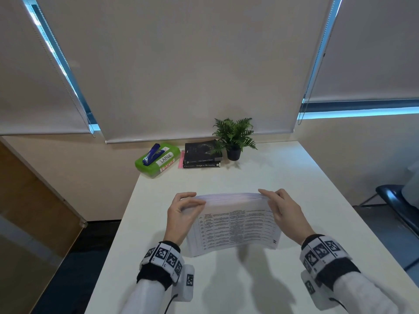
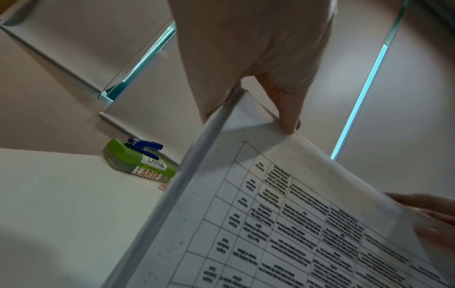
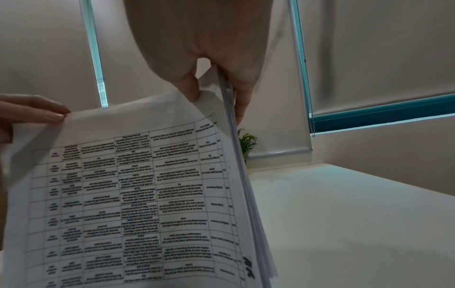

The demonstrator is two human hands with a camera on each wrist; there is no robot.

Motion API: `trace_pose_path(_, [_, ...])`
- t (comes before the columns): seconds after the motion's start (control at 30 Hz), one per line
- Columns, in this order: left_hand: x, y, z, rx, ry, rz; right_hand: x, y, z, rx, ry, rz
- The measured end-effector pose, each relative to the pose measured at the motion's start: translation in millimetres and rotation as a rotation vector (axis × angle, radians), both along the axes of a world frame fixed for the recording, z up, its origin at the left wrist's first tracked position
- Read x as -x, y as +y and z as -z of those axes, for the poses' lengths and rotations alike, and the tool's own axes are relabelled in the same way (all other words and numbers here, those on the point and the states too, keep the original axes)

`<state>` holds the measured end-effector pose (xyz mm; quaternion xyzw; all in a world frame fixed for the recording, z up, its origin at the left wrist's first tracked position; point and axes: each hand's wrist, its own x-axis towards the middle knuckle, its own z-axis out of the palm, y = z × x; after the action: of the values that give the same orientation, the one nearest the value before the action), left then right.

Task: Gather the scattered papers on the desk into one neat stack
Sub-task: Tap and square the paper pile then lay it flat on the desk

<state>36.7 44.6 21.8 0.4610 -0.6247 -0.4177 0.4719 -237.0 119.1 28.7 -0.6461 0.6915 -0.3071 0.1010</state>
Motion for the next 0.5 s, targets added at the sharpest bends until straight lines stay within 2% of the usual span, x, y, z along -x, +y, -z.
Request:
trace_pose_path(0.2, [0.1,-3.3,2.1,-0.004,-0.004,-0.020,-2.1,4.3,1.9,0.025,0.027,-0.032])
trace_pose_path(0.4, [5.1,-3.3,8.6,-0.068,0.081,-0.126,-5.1,1.0,1.2,-0.014,-0.003,-0.026])
trace_pose_path(0.5, [11.1,-0.6,6.4,-0.035,0.043,-0.157,-5.0,-3.3,3.2,-0.032,-0.075,0.010])
